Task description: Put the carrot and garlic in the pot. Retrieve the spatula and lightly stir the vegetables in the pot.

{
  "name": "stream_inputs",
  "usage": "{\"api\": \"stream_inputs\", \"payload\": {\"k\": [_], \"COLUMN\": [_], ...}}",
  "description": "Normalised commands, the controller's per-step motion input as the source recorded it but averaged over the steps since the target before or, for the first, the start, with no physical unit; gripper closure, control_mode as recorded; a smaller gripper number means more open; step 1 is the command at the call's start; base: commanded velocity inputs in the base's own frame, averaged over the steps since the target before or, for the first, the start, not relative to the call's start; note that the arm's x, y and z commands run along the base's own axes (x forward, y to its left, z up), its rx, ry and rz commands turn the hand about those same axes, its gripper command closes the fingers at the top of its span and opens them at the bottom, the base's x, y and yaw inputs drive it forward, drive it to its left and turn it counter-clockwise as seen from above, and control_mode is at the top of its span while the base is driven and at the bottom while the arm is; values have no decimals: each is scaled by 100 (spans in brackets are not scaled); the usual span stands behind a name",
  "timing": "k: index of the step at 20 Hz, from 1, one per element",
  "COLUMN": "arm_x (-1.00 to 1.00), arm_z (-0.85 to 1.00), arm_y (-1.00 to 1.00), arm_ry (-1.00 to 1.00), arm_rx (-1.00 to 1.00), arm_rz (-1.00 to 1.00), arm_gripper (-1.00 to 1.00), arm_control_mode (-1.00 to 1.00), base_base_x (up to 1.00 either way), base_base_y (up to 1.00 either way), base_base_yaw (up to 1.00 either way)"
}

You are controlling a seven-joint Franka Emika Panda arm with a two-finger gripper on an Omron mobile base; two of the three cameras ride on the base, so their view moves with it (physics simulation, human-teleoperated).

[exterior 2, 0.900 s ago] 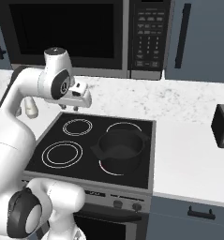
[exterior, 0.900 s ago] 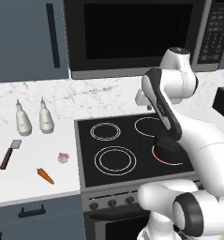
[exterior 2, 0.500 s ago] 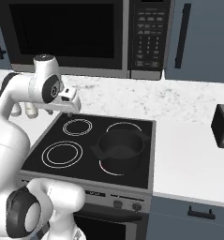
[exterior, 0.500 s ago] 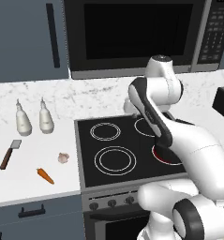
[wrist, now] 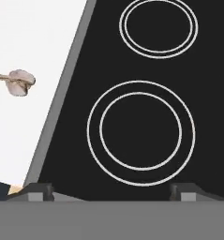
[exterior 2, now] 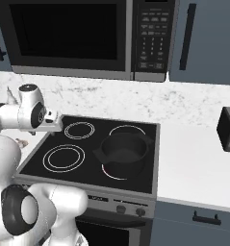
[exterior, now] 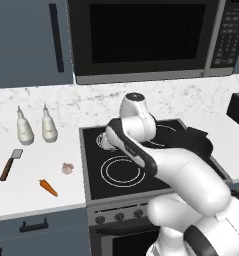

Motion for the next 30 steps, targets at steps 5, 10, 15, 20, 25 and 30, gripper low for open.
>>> {"api": "stream_inputs", "payload": {"k": [5, 10, 15, 20, 25, 30], "arm_x": [54, 28, 30, 34, 34, 22], "arm_z": [-44, -58, -38, -32, -42, -12], "arm_y": [100, 71, 62, 45, 21, 39], "arm_ry": [16, 24, 5, 0, 0, 0], "arm_rx": [-10, -3, 0, 0, 0, 0], "arm_rz": [7, 5, 1, 0, 0, 0], "arm_gripper": [-100, -100, -100, -100, -100, -100], "arm_control_mode": [-100, -100, -100, -100, -100, -100], "base_base_x": [0, 0, 0, 0, 0, 0], "base_base_y": [0, 0, 0, 0, 0, 0], "base_base_yaw": [0, 0, 0, 0, 0, 0]}}
